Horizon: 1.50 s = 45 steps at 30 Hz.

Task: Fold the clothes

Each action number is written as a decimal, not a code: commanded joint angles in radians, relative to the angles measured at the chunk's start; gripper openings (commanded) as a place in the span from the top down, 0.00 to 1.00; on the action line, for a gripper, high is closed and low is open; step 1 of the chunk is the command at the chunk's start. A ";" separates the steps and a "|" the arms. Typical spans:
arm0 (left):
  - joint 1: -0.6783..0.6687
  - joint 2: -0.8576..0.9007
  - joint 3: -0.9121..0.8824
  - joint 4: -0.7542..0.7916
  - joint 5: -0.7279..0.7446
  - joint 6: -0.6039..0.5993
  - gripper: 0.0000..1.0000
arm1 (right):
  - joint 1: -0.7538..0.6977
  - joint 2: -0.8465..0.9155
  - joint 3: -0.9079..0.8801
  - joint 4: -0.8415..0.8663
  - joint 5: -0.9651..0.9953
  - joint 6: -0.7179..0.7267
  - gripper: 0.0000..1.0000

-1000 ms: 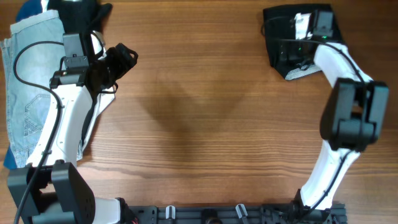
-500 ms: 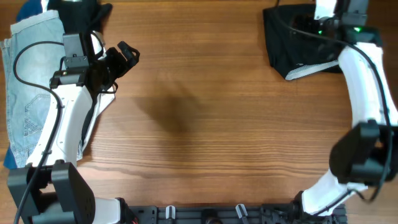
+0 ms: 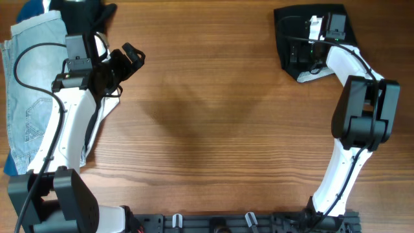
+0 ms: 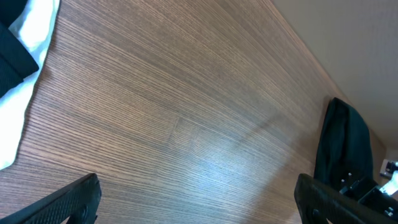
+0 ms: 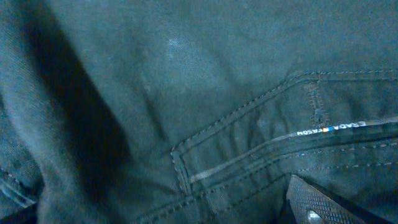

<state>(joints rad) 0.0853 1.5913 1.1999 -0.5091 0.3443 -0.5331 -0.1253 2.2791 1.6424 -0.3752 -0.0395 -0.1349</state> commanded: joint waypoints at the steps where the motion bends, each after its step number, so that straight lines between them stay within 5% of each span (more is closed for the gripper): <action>1: -0.003 0.002 0.006 0.002 -0.006 0.009 0.00 | -0.027 0.093 -0.002 0.036 0.051 0.055 0.02; 13: -0.003 0.002 0.006 0.003 -0.025 0.009 0.00 | -0.072 0.122 0.059 0.111 0.014 0.022 0.01; 16: -0.003 0.002 0.006 0.003 -0.047 0.009 0.00 | -0.072 0.016 0.154 0.025 0.013 0.021 0.00; 24: -0.003 0.002 0.006 -0.005 -0.055 0.009 0.00 | -0.072 -0.619 0.215 -0.214 -0.073 -0.020 0.00; 34: -0.003 -0.003 0.006 -0.010 -0.055 0.009 0.00 | -0.072 -0.673 0.214 -0.229 -0.073 -0.021 0.00; 42: -0.005 -0.398 -0.013 -0.060 -0.097 0.016 0.00 | -0.072 -0.671 0.214 -0.300 -0.073 -0.021 0.00; 45: -0.032 -0.624 -0.146 0.075 -0.248 0.161 0.00 | -0.072 -0.671 0.214 -0.300 -0.073 -0.020 0.00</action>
<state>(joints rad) 0.0807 1.1320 1.1725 -0.5323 0.2363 -0.5095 -0.1955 1.6009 1.8668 -0.6754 -0.0971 -0.1432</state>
